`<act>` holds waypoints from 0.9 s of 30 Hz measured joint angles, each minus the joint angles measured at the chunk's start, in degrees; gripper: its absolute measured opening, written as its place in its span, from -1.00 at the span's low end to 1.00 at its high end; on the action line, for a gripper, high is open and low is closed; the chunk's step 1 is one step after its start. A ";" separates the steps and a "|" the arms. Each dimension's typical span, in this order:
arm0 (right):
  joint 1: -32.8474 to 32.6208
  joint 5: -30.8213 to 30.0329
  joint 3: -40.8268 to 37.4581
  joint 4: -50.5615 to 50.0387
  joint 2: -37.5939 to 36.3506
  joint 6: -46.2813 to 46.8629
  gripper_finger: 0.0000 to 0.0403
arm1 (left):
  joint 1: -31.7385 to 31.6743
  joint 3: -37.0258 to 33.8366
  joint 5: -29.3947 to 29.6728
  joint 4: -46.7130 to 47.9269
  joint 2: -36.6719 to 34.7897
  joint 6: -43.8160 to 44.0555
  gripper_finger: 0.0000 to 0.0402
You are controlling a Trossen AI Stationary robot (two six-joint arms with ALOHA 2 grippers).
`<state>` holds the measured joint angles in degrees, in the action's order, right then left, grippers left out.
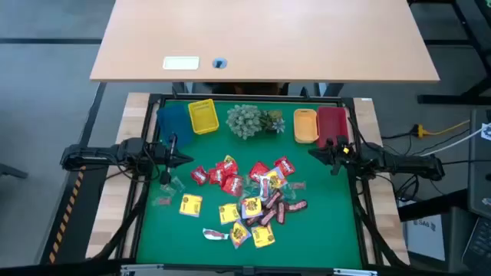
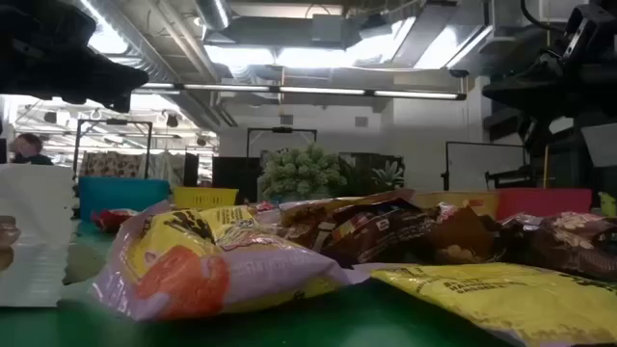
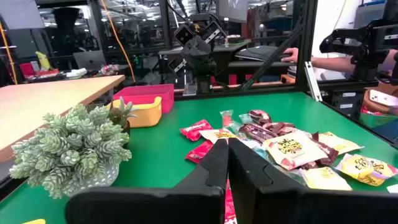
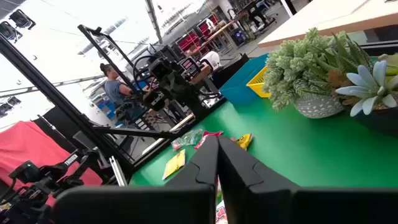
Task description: Sort candy
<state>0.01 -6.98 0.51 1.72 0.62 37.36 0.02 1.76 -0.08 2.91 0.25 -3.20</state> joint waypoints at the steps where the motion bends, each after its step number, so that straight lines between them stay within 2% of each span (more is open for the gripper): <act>1: 0.01 0.00 0.00 0.01 0.00 0.00 -0.94 | 0.00 0.01 0.00 0.00 0.00 0.00 -1.00; 27: 0.02 0.02 0.00 0.00 -0.01 0.00 -0.94 | 0.00 0.00 0.00 -0.01 0.00 -0.02 -1.00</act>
<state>0.03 -6.97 0.51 1.72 0.61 37.37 0.03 1.77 -0.08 2.90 0.25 -3.22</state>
